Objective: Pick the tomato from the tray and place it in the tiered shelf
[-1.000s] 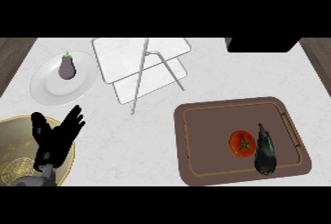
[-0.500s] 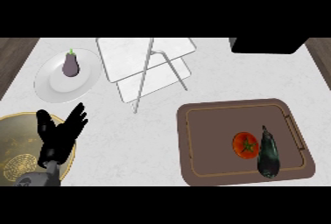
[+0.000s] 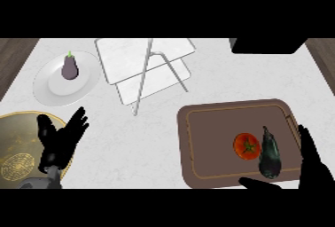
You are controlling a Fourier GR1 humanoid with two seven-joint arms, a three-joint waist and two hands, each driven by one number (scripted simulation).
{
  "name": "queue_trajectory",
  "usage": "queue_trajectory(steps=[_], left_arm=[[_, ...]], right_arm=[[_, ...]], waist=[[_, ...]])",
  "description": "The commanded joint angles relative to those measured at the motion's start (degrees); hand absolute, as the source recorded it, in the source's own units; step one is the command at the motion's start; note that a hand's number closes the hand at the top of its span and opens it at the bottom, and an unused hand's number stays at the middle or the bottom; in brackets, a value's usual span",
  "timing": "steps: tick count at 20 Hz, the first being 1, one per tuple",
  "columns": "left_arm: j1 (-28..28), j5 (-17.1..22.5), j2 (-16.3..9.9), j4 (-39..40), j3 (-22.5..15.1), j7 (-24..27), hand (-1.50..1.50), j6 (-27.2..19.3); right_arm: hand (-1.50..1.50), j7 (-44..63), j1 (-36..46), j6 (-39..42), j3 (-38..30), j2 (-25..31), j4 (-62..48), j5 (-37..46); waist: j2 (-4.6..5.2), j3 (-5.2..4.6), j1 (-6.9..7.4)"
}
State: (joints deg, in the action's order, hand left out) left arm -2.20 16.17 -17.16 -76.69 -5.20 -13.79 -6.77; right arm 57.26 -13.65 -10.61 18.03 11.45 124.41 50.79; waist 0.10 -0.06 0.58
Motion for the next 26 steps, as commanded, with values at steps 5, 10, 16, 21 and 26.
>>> queue_trajectory(steps=[5, 10, 16, 21, 26], left_arm=[[0.5, -3.5, 3.6, 3.4, -0.4, 4.1, 0.00, -0.3], [-1.1, -2.5, 1.6, -1.0, 2.4, -3.6, 0.00, 0.0], [1.6, -3.1, 2.2, -2.1, 2.9, -1.5, 0.00, 2.7], [2.0, -5.4, 3.9, -1.6, 3.4, -0.2, 0.00, 2.2], [3.1, -4.6, 3.1, -2.3, 6.0, -0.6, 0.00, 5.8]], right_arm=[[-1.50, 5.2, 9.0, 2.0, -2.3, -6.3, -11.0, 5.4], [-1.50, 4.3, 1.6, -0.1, 2.8, -8.6, -9.5, 12.9], [-1.50, -0.8, 4.9, -5.3, -0.3, -11.3, -21.0, 12.2], [-1.50, 1.4, 9.6, 0.0, -5.8, -10.8, -21.8, 12.0], [-1.50, -0.2, 9.2, -5.0, -5.4, -11.4, -26.4, 14.2]], waist=[[-0.02, 0.05, -0.49], [-0.16, 0.07, -0.71], [-0.12, 0.09, -0.44], [-0.11, 0.07, -0.47], [-0.12, 0.06, -0.54]])
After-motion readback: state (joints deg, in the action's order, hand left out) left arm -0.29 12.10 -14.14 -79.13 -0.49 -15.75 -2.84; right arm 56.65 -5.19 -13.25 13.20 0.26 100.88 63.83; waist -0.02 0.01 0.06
